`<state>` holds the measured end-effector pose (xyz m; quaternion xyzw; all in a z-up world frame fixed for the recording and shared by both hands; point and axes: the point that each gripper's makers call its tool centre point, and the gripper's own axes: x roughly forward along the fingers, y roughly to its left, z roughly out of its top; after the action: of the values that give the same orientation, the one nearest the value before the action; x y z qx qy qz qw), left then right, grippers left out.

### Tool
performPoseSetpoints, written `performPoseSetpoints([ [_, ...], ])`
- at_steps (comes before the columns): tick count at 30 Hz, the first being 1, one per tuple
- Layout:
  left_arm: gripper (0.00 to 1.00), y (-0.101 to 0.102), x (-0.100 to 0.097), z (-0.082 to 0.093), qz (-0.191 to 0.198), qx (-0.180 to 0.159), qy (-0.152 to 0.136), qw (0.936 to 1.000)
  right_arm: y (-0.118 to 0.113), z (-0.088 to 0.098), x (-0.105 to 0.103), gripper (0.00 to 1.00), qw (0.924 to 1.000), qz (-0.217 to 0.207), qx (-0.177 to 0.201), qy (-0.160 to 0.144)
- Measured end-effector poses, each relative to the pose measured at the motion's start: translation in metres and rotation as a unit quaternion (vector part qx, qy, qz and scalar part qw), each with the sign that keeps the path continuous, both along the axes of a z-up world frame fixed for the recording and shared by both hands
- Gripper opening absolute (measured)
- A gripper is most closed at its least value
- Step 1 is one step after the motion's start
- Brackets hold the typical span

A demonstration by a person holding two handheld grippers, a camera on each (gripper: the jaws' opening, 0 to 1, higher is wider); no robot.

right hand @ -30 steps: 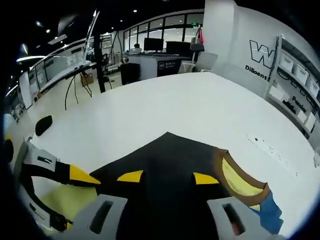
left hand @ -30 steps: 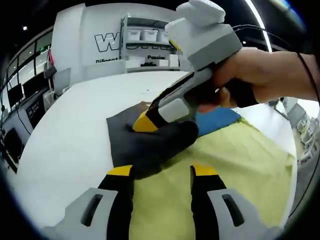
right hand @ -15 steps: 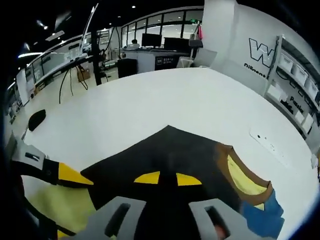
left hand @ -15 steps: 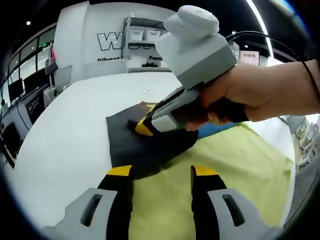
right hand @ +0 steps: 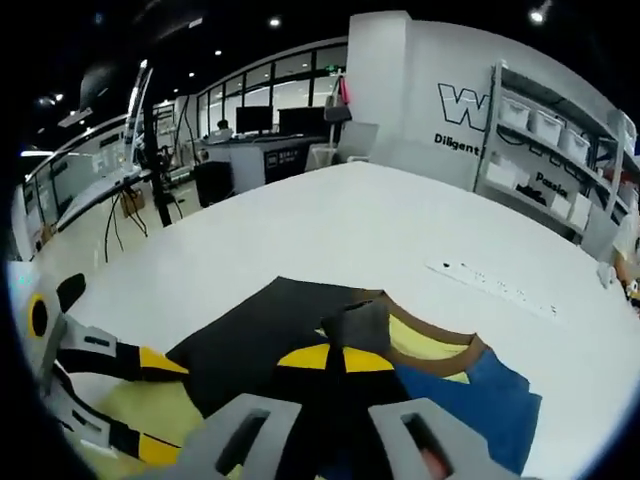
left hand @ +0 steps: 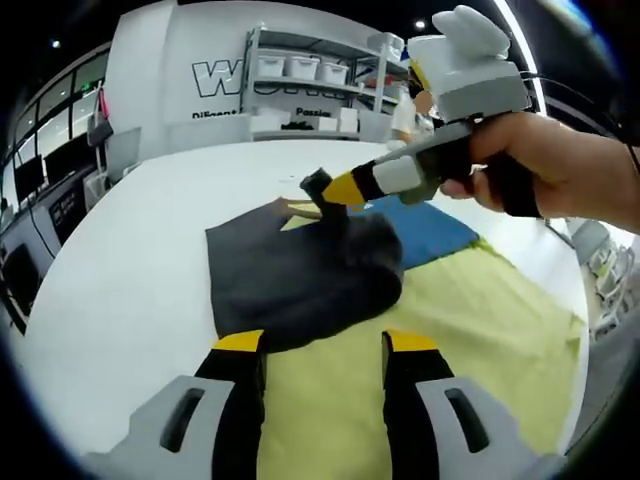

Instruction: Fold the garment on the visible template until the final outline fits inside the template.

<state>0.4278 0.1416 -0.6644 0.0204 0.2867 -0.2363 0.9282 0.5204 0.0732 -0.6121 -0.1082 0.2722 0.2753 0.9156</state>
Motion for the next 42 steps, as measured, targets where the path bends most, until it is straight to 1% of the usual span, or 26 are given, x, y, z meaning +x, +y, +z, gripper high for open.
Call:
performPoseSetpoints([
  [1, 0.40, 0.000, 0.000, 0.000, 0.000, 0.000, 0.000, 1.0000, -0.003, 0.001, 0.000, 0.00, 1.0000, -0.004, -0.001, -0.003],
  [2, 0.40, -0.001, -0.001, 0.000, -0.001, 0.001, 0.000, 1.0000, -0.012, 0.005, -0.002, 0.00, 0.9999, -0.014, 0.002, -0.005],
  [3, 0.40, -0.001, -0.001, 0.000, -0.002, 0.001, 0.000, 1.0000, -0.014, 0.006, -0.003, 0.00, 0.9998, -0.019, 0.006, -0.005],
  [4, 0.40, -0.002, -0.001, 0.000, -0.002, 0.001, 0.000, 1.0000, -0.020, 0.009, -0.005, 0.00, 0.9993, -0.031, 0.018, -0.005],
  [5, 0.40, -0.003, -0.002, 0.000, -0.004, 0.001, 0.000, 1.0000, -0.030, 0.013, -0.006, 0.00, 0.9989, -0.041, 0.021, -0.008],
  [7, 0.41, -0.003, -0.002, 0.000, -0.005, 0.001, 0.000, 1.0000, -0.036, 0.012, -0.003, 0.00, 0.9985, -0.047, 0.027, -0.009],
  [10, 0.41, -0.004, -0.003, 0.001, -0.006, 0.002, 0.000, 1.0000, -0.052, 0.018, -0.002, 0.00, 0.9970, -0.066, 0.036, -0.015],
  [12, 0.41, -0.004, -0.003, 0.001, -0.007, 0.003, 0.000, 1.0000, -0.065, 0.027, 0.000, 0.00, 0.9956, -0.081, 0.042, -0.022],
  [14, 0.41, -0.004, -0.003, 0.001, -0.007, 0.003, 0.000, 1.0000, -0.070, 0.031, 0.002, 0.00, 0.9953, -0.084, 0.042, -0.025],
  [15, 0.41, -0.004, -0.002, 0.001, -0.007, 0.003, 0.000, 1.0000, -0.079, 0.044, 0.004, 0.00, 0.9943, -0.091, 0.040, -0.039],
  [16, 0.41, -0.004, -0.002, 0.001, -0.007, 0.003, 0.000, 1.0000, -0.083, 0.051, 0.005, 0.00, 0.9935, -0.095, 0.040, -0.048],
  [20, 0.41, -0.005, -0.001, 0.001, -0.006, 0.000, -0.001, 1.0000, -0.086, 0.075, 0.010, 0.00, 0.9908, -0.103, 0.057, -0.067],
  [22, 0.40, -0.006, 0.000, 0.001, -0.008, 0.000, -0.002, 1.0000, -0.082, 0.084, 0.013, 0.00, 0.9905, -0.097, 0.061, -0.075],
  [24, 0.40, -0.007, 0.000, 0.001, -0.009, 0.000, -0.002, 1.0000, -0.075, 0.097, 0.017, 0.00, 0.9905, -0.086, 0.059, -0.089],
  [26, 0.39, -0.006, 0.001, 0.000, -0.007, 0.000, -0.002, 1.0000, -0.069, 0.105, 0.019, 0.00, 0.9905, -0.079, 0.057, -0.097],
  [27, 0.38, -0.006, 0.001, -0.001, -0.005, -0.004, 0.003, 1.0000, -0.064, 0.112, 0.023, 0.00, 0.9898, -0.075, 0.058, -0.106],
  [31, 0.36, -0.005, 0.002, 0.000, -0.003, -0.005, 0.002, 1.0000, -0.059, 0.132, 0.032, 0.00, 0.9889, -0.060, 0.058, -0.123],
  [33, 0.36, -0.004, 0.002, 0.000, -0.001, -0.007, 0.002, 1.0000, -0.058, 0.138, 0.030, 0.00, 0.9886, -0.054, 0.054, -0.130],
  [34, 0.36, -0.004, 0.004, 0.001, 0.002, -0.013, 0.000, 0.9999, -0.061, 0.140, 0.026, 0.00, 0.9881, -0.053, 0.058, -0.133],
  [36, 0.36, -0.003, 0.008, 0.006, 0.015, -0.036, -0.010, 0.9992, -0.065, 0.135, 0.020, 0.00, 0.9888, -0.053, 0.061, -0.125],
  [37, 0.36, -0.007, 0.010, 0.010, 0.020, -0.068, -0.011, 0.9974, -0.071, 0.130, 0.018, 0.00, 0.9890, -0.056, 0.063, -0.122],
  [38, 0.37, -0.010, 0.012, 0.016, 0.034, -0.120, -0.009, 0.9921, -0.074, 0.126, 0.013, 0.00, 0.9891, -0.057, 0.062, -0.120],
  [39, 0.39, -0.011, 0.014, 0.019, 0.048, -0.156, -0.005, 0.9865, -0.081, 0.119, 0.004, 0.00, 0.9897, -0.059, 0.056, -0.118],
  [40, 0.40, -0.010, 0.015, 0.020, 0.063, -0.188, 0.003, 0.9802, -0.087, 0.112, 0.002, 0.00, 0.9903, -0.060, 0.050, -0.115],
  [41, 0.40, -0.009, 0.015, 0.020, 0.069, -0.194, 0.007, 0.9786, -0.092, 0.107, 0.001, 0.00, 0.9907, -0.063, 0.046, -0.112],
  [42, 0.40, -0.007, 0.014, 0.019, 0.070, -0.191, 0.007, 0.9790, -0.100, 0.099, -0.002, 0.00, 0.9913, -0.067, 0.043, -0.105],
])
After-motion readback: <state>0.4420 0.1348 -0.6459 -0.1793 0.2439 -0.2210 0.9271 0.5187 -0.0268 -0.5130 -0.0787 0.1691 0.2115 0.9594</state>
